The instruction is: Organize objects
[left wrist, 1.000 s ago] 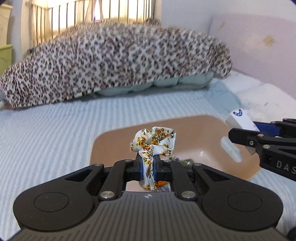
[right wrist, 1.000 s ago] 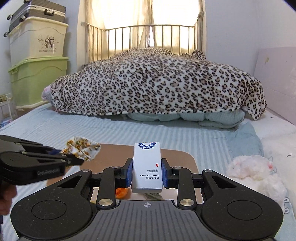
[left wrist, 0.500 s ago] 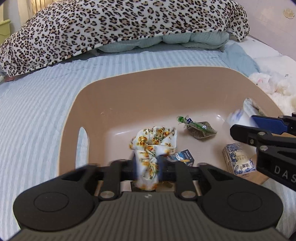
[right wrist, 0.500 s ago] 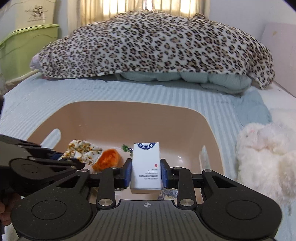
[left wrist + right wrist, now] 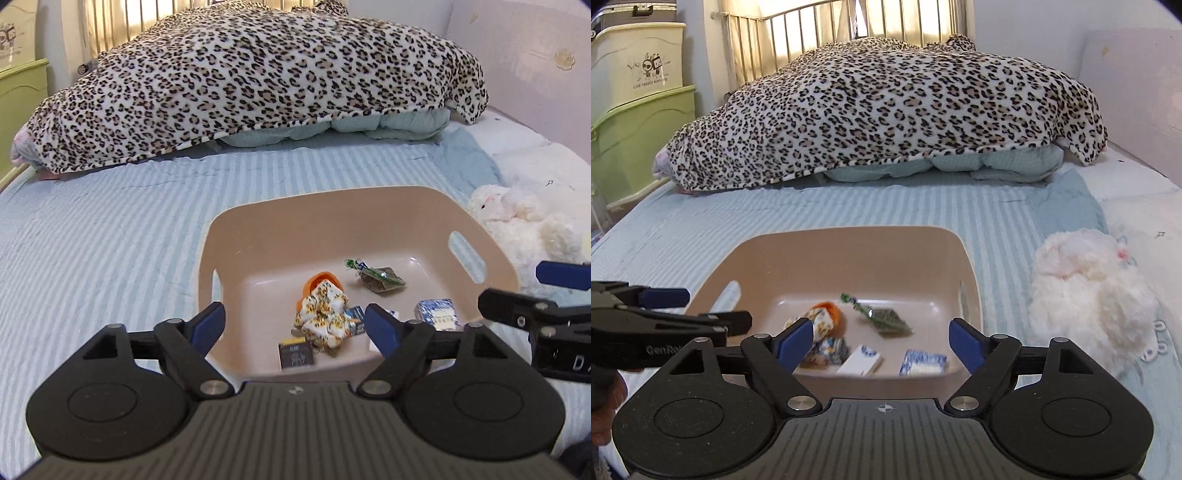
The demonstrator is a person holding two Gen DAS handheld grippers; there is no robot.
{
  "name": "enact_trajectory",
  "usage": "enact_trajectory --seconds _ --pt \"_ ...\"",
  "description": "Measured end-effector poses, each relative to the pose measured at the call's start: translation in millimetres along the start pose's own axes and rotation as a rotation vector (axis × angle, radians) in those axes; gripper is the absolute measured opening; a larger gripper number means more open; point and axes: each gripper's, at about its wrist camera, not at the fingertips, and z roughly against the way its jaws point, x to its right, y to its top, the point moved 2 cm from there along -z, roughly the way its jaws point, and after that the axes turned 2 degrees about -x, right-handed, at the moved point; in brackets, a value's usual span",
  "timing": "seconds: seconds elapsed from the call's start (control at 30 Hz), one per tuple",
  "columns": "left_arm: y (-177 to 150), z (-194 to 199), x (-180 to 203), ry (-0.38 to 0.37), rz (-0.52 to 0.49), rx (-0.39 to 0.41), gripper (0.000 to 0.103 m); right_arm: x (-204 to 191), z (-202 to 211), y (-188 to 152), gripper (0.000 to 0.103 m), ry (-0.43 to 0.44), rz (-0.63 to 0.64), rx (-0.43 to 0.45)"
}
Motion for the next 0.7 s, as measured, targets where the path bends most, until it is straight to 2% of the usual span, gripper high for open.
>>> enact_trajectory --seconds 0.13,0.7 --pt "-13.4 22.6 -3.1 -0.006 0.014 -0.002 0.086 -6.3 25.9 -10.0 0.087 -0.019 0.019 0.008" --pt "-62.4 100.1 -0.1 -0.016 0.002 0.035 0.087 -12.2 113.0 -53.2 0.09 -0.039 -0.002 0.014"
